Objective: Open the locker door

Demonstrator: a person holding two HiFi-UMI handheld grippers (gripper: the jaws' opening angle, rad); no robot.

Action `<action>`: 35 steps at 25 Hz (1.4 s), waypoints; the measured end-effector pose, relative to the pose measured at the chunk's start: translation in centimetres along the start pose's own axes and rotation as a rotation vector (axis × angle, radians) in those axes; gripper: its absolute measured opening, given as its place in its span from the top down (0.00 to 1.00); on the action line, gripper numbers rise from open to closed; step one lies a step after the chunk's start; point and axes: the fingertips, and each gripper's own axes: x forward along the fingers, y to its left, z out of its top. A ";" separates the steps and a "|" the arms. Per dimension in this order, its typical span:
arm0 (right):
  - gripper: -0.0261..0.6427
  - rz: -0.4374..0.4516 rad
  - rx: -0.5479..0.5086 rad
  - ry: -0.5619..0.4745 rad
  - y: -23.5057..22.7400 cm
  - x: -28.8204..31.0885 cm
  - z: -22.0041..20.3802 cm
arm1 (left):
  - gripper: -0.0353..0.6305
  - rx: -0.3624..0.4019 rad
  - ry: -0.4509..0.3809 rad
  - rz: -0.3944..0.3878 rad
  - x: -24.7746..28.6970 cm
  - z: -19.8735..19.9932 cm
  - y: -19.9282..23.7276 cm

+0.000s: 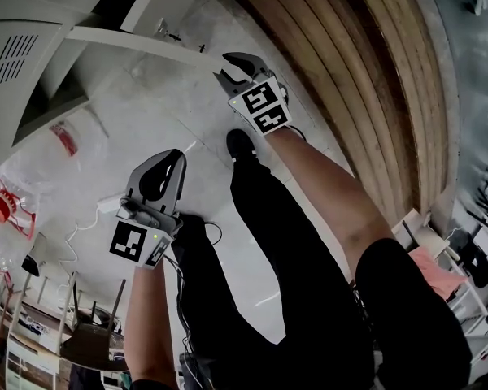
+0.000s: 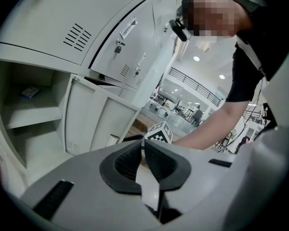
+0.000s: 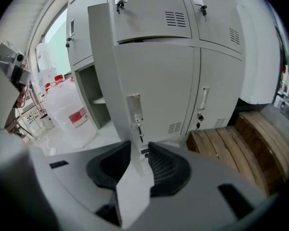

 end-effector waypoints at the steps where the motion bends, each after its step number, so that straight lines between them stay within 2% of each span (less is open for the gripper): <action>1: 0.78 0.001 0.001 0.001 -0.2 0.0 0.0 | 0.92 0.000 0.004 -0.001 0.1 0.1 -0.1; 12: 0.78 0.035 -0.009 0.027 -0.6 -0.4 0.5 | 0.92 0.007 -0.005 0.015 1.1 2.2 -0.7; 20: 0.78 0.016 0.015 -0.004 0.4 -6.8 4.5 | 0.92 0.022 -0.030 0.005 -1.2 6.9 -4.3; 26: 0.78 -0.008 0.010 -0.105 1.9 -14.5 11.6 | 0.92 0.095 -0.050 -0.025 -4.9 13.0 -7.5; 30: 0.78 0.006 -0.004 -0.161 4.7 -20.8 16.8 | 0.92 0.141 -0.071 -0.035 -8.7 17.8 -10.9; 35: 0.78 0.017 0.007 -0.289 7.6 -29.8 25.3 | 0.92 0.209 -0.106 -0.059 -13.4 24.4 -15.8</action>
